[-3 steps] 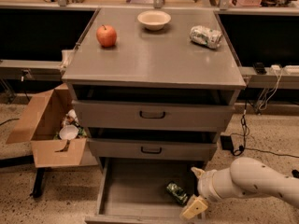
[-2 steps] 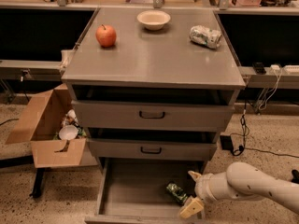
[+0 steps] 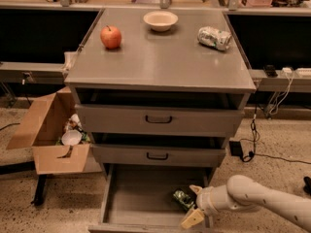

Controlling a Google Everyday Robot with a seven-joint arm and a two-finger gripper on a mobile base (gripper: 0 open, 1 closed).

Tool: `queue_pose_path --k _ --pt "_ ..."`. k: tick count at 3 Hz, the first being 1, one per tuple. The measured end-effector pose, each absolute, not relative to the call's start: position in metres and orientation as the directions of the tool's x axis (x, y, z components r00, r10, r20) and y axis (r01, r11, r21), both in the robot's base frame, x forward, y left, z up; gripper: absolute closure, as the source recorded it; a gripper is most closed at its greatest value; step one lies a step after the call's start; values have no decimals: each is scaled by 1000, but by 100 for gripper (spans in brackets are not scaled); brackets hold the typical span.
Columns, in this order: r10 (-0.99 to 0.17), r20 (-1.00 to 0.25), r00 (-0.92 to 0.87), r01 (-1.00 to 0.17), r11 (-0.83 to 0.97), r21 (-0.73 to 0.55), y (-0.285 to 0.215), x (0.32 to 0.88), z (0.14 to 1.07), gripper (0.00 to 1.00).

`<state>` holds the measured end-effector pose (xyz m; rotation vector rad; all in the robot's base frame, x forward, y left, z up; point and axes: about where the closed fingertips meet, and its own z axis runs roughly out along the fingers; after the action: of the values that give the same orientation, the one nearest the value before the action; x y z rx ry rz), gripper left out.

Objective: Pick green can from bottom drawer and place on counter

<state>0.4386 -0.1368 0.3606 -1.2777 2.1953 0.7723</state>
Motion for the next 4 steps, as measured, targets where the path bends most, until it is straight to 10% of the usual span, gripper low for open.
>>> queue_pose_path --k 4 --pt "-683 -578 -446 -885 434 171 -168 489 217 0"
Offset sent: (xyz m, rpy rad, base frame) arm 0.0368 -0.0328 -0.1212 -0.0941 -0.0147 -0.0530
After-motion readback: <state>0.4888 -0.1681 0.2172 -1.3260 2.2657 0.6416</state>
